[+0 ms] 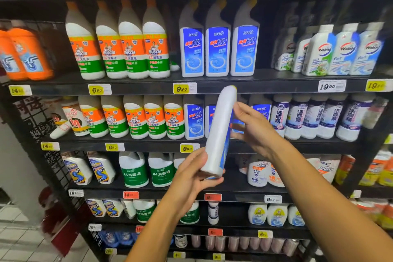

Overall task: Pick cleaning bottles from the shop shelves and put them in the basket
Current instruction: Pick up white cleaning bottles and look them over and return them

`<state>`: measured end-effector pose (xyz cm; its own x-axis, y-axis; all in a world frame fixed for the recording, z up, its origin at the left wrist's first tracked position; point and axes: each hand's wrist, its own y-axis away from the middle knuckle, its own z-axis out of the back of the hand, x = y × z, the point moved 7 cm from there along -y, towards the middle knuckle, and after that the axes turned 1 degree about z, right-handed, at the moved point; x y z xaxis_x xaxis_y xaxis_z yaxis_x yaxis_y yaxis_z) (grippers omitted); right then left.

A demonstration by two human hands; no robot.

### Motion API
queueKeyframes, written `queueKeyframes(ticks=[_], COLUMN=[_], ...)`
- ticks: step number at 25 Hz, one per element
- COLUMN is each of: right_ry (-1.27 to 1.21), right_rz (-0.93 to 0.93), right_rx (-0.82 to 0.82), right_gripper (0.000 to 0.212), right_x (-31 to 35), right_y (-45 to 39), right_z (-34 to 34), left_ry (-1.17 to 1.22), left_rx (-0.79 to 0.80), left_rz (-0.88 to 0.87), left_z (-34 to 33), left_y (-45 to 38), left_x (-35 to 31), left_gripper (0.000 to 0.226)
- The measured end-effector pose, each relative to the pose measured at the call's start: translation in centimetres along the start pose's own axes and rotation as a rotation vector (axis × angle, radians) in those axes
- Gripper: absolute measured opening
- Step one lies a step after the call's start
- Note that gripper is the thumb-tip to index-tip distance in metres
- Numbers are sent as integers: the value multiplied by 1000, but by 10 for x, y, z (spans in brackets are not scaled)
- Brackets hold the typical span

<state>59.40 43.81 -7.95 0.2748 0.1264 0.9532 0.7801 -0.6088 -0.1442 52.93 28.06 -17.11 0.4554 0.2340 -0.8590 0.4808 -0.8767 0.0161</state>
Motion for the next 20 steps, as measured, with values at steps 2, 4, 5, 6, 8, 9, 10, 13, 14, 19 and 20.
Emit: queueKeyframes(ticks=[2, 4, 5, 6, 8, 9, 10, 13, 14, 19, 20], right_ry=[46, 61, 75, 90, 90, 83, 74, -32, -115, -179, -62], right_rz=[-26, -43, -45, -41, -13, 6, 25, 59, 55, 27, 44], right_rx=[-37, -46, -58, -71, -80, -76, -67, 11, 61, 130, 74], right_gripper=[34, 37, 38, 40, 45, 48, 49, 49, 46, 30, 24], right_x=[-9, -17, -20, -22, -19, -15, -10, 7, 11, 20, 21], right_y=[5, 11, 13, 15, 17, 17, 17, 18, 18, 18, 16], right_z=[-5, -9, -9, -9, -8, -9, -10, -17, -21, -22, -16], left_ry=[-167, -269, -296, -300, -243, -182, -86, 234, 268, -12, -90], left_rx=[-133, -178, -187, -188, -160, -129, -92, 24, 53, -14, -68], left_rz=[-76, -118, -118, -111, -88, -74, -54, 64, 72, -122, -161], left_z=[3, 1, 2, 3, 5, 5, 5, -1, -3, -10, -11], left_y=[4, 8, 10, 12, 12, 11, 10, 9, 9, 12, 13], left_x=[-2, 0, 3, 7, 12, 12, 12, 8, 6, -8, -12], left_gripper=[55, 43, 38, 37, 47, 51, 52, 42, 43, 51, 49])
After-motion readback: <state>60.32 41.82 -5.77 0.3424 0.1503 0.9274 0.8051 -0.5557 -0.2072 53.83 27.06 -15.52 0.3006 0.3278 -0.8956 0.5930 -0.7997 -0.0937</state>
